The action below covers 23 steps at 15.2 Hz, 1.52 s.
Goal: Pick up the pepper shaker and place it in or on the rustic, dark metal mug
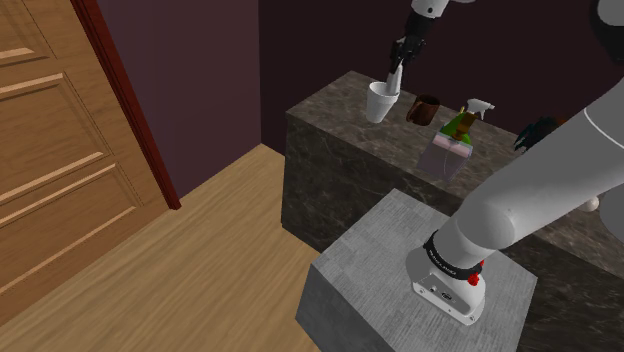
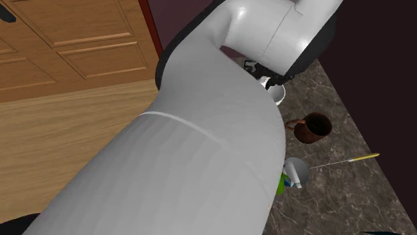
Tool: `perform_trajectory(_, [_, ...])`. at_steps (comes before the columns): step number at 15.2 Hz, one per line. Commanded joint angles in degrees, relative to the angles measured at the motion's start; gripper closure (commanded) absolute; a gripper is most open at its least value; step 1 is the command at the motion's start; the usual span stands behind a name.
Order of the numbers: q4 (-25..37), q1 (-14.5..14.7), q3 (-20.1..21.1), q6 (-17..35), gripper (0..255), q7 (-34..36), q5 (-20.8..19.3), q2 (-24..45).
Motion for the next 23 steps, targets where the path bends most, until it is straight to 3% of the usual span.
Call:
perform_trajectory(1, [2.0,-0.98,-1.76,-0.58,255,-3.11,0.68,1.64])
perform_trajectory(10, [14.54,-6.98,-9.31,-4.95,255,-18.08,6.71,12.35])
perform_trajectory(17, [29.91,-15.75,-12.78,-11.25,255,-29.7,14.94,25.24])
perform_trajectory(23, [25.1,-15.35,-12.4,-6.61,255,-30.19,14.99,25.07])
